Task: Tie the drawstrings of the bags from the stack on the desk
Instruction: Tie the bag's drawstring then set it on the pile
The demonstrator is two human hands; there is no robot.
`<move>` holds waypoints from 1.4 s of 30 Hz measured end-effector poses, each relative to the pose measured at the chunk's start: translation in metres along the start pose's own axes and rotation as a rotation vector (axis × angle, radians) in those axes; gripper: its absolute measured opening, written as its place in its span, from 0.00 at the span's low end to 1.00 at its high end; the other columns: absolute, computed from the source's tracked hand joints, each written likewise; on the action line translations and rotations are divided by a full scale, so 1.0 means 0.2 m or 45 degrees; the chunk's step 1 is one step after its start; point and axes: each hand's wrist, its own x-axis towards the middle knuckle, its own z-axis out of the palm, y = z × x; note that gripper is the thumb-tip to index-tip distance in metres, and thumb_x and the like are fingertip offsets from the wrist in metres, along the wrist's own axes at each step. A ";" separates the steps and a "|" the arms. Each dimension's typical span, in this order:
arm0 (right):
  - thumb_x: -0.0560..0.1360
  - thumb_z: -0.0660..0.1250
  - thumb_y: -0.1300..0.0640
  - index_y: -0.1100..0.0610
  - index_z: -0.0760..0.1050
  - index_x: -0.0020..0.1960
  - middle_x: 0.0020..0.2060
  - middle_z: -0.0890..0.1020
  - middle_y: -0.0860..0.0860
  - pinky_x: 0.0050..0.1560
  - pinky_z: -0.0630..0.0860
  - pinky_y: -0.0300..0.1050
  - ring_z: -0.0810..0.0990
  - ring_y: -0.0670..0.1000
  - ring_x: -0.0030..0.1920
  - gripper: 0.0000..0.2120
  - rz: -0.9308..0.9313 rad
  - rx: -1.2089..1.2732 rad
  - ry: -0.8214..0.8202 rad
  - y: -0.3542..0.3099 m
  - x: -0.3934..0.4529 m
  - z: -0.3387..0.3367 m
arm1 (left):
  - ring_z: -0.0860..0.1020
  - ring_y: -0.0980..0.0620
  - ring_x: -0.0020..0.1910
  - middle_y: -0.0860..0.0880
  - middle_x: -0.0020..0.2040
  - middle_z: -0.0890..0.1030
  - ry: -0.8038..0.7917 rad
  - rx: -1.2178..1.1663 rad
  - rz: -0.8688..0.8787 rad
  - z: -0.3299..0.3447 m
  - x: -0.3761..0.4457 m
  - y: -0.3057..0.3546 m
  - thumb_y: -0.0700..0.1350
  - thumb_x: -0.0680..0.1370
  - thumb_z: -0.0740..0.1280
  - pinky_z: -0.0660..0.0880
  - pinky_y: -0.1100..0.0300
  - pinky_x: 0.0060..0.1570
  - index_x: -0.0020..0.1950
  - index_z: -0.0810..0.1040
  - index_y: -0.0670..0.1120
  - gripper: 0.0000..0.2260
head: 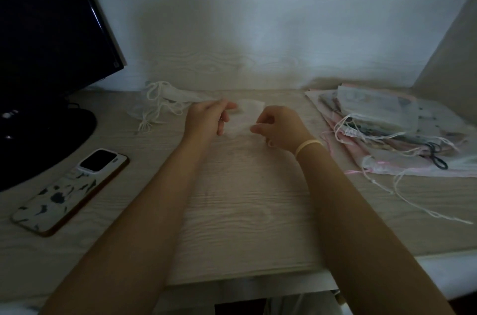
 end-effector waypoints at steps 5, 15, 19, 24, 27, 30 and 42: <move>0.72 0.67 0.62 0.54 0.77 0.43 0.38 0.79 0.51 0.42 0.73 0.40 0.78 0.50 0.40 0.04 0.003 -0.116 0.062 0.03 0.01 -0.01 | 0.67 0.55 0.22 0.49 0.31 0.74 0.081 0.013 -0.041 -0.02 0.02 -0.03 0.44 0.80 0.63 0.66 0.62 0.25 0.41 0.83 0.46 0.12; 0.70 0.63 0.65 0.56 0.76 0.60 0.59 0.76 0.57 0.64 0.70 0.50 0.73 0.58 0.62 0.19 0.149 -0.451 0.269 0.06 0.00 -0.11 | 0.70 0.55 0.22 0.48 0.31 0.75 0.075 0.022 -0.032 0.00 0.01 -0.03 0.43 0.81 0.62 0.67 0.65 0.24 0.42 0.82 0.45 0.12; 0.69 0.68 0.55 0.50 0.78 0.53 0.43 0.80 0.49 0.52 0.76 0.48 0.78 0.50 0.45 0.12 -0.086 -0.098 0.025 -0.06 -0.03 -0.04 | 0.70 0.55 0.23 0.48 0.31 0.75 0.064 0.002 -0.040 0.00 0.00 -0.02 0.42 0.81 0.62 0.69 0.64 0.25 0.41 0.82 0.46 0.12; 0.68 0.74 0.52 0.55 0.70 0.56 0.53 0.74 0.54 0.47 0.69 0.43 0.75 0.54 0.49 0.20 -0.075 -0.417 -0.053 -0.03 -0.01 0.02 | 0.71 0.55 0.24 0.48 0.32 0.75 0.052 -0.007 -0.046 0.01 -0.01 -0.01 0.43 0.81 0.62 0.70 0.62 0.27 0.42 0.82 0.45 0.12; 0.71 0.68 0.59 0.57 0.72 0.55 0.50 0.78 0.56 0.46 0.69 0.43 0.77 0.56 0.50 0.14 -0.084 -0.403 -0.002 -0.01 0.00 0.04 | 0.71 0.54 0.24 0.48 0.32 0.75 0.044 -0.010 -0.065 0.02 -0.02 0.00 0.42 0.80 0.62 0.70 0.59 0.29 0.42 0.82 0.45 0.11; 0.73 0.62 0.64 0.57 0.76 0.54 0.39 0.79 0.52 0.43 0.69 0.39 0.78 0.53 0.44 0.11 -0.069 -0.196 0.035 -0.02 -0.02 0.05 | 0.71 0.53 0.25 0.47 0.32 0.75 0.031 -0.017 -0.071 0.02 -0.02 0.00 0.41 0.80 0.62 0.70 0.58 0.30 0.41 0.82 0.45 0.11; 0.76 0.66 0.59 0.58 0.68 0.52 0.37 0.76 0.55 0.40 0.68 0.46 0.74 0.57 0.40 0.08 0.043 -0.098 0.345 -0.03 -0.01 0.01 | 0.67 0.57 0.26 0.36 0.33 0.75 0.265 0.106 -0.056 -0.01 0.03 -0.04 0.46 0.80 0.64 0.65 0.62 0.30 0.40 0.83 0.46 0.12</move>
